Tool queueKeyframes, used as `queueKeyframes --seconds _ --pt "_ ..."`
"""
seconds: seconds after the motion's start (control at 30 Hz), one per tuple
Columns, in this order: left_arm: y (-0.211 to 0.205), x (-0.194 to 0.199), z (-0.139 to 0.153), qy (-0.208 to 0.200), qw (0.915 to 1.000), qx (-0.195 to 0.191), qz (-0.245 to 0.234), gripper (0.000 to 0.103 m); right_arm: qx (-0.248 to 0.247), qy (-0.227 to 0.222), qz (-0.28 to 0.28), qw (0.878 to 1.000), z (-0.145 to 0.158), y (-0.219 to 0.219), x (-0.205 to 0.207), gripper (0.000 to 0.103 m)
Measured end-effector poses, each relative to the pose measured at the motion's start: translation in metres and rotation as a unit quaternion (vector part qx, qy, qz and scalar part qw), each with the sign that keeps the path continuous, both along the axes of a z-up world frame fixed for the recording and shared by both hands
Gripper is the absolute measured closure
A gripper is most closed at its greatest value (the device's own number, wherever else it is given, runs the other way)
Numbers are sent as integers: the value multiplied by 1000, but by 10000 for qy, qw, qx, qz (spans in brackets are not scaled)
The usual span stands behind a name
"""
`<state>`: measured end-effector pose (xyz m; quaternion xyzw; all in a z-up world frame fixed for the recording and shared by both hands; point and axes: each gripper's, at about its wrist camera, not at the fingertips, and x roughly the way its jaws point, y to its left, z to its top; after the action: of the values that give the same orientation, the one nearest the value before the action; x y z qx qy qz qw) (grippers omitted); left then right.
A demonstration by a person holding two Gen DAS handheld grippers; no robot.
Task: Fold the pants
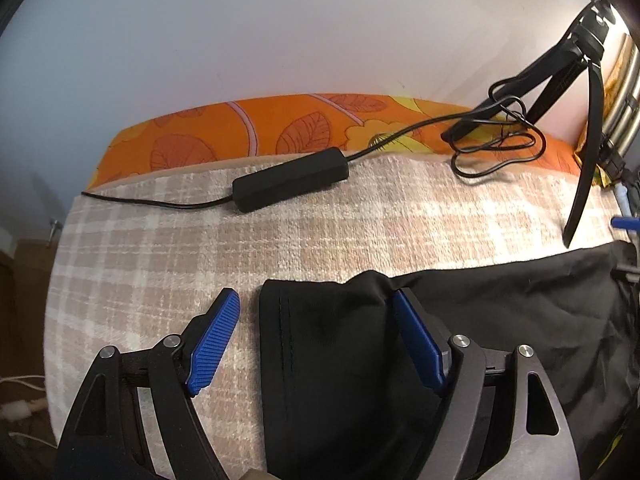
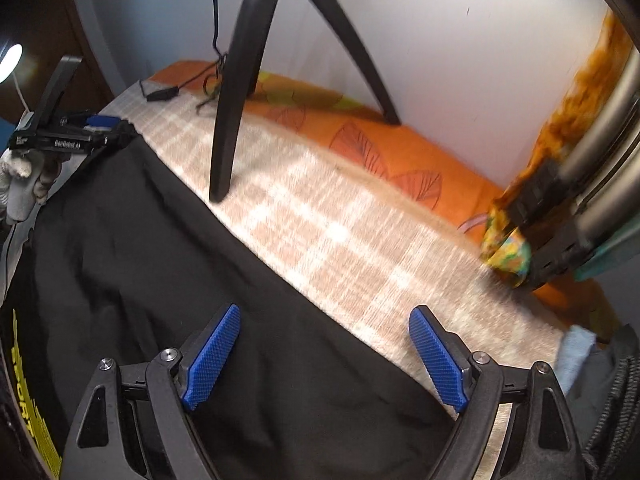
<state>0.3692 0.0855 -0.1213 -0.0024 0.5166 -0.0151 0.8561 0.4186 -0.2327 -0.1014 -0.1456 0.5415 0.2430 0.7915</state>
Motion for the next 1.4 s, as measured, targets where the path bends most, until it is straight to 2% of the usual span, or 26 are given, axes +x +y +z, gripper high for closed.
queueKeyframes --seconds 0.1,0.17,0.2,0.23,0.27,0.3,0.33,0.4,0.47,0.5,0.63,0.87,1.03,1.13,1.4 --pt "-5 1 -2 -146 9999 -9 -55 31 -144 56 86 9998 -11 0 -3 12" --pt "-7 0 -2 -213 9997 -97 -114 52 -54 38 80 9999 -10 0 -6 12" --pt "-9 0 -1 -247 9996 -85 -143 60 -45 30 69 10000 -11 0 -7 16" --pt "-12 0 0 -282 9994 -69 -198 79 -19 16 42 10000 -10 -1 -8 19" --pt "-19 0 1 -314 9991 -29 -277 94 41 5 25 10000 -9 -1 -10 28" --pt "-23 -1 1 -329 9989 22 -328 96 93 -23 41 9999 -7 -1 -13 42" --pt "-28 -2 0 -381 9984 151 -401 98 115 -40 46 9999 -7 1 -20 51" --pt "-35 -4 0 -464 9972 324 -498 99 150 -41 48 9999 -1 2 -29 78" --pt "-38 -5 0 -499 9967 345 -530 100 120 -29 140 9998 1 7 -38 94" --pt "-38 -5 1 -506 9969 319 -516 100 52 -69 171 9998 2 10 -41 98" --pt "-35 -16 17 -697 9962 273 -455 100 -110 -352 147 9992 12 16 -52 101" --pt "-29 -48 62 -1127 9925 149 -447 100 -35 -913 -88 9958 60 10 -72 102" --pt "-27 -85 85 -1327 9889 286 -607 100 -103 -1141 -74 9934 84 14 -97 102" --pt "-24 -111 101 -1464 9871 232 -612 100 -118 -1287 -79 9916 101 15 -115 102" --pt "-24 -171 115 -1579 9845 251 -719 100 -208 -1505 -33 9884 137 22 -169 103"
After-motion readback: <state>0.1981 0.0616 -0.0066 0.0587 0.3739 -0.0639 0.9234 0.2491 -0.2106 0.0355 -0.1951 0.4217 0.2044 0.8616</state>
